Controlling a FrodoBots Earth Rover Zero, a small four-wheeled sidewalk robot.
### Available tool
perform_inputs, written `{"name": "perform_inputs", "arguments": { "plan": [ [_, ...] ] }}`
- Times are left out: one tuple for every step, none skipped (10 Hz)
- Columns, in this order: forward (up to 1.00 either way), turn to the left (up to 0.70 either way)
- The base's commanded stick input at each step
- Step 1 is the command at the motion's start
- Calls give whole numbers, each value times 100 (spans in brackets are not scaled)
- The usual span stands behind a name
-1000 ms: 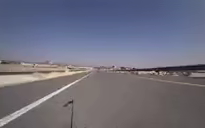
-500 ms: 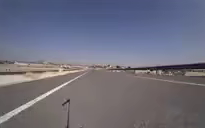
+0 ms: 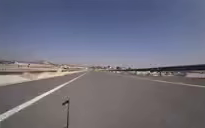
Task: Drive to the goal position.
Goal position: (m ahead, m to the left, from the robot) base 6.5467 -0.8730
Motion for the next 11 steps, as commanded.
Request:
{"name": "perform_inputs", "arguments": {
  "plan": [
    [100,0],
    [100,0],
    [100,0],
    [100,0],
    [100,0],
    [100,0],
    [100,0],
    [100,0],
    [100,0],
    [100,0],
    [100,0]
  ]
}}
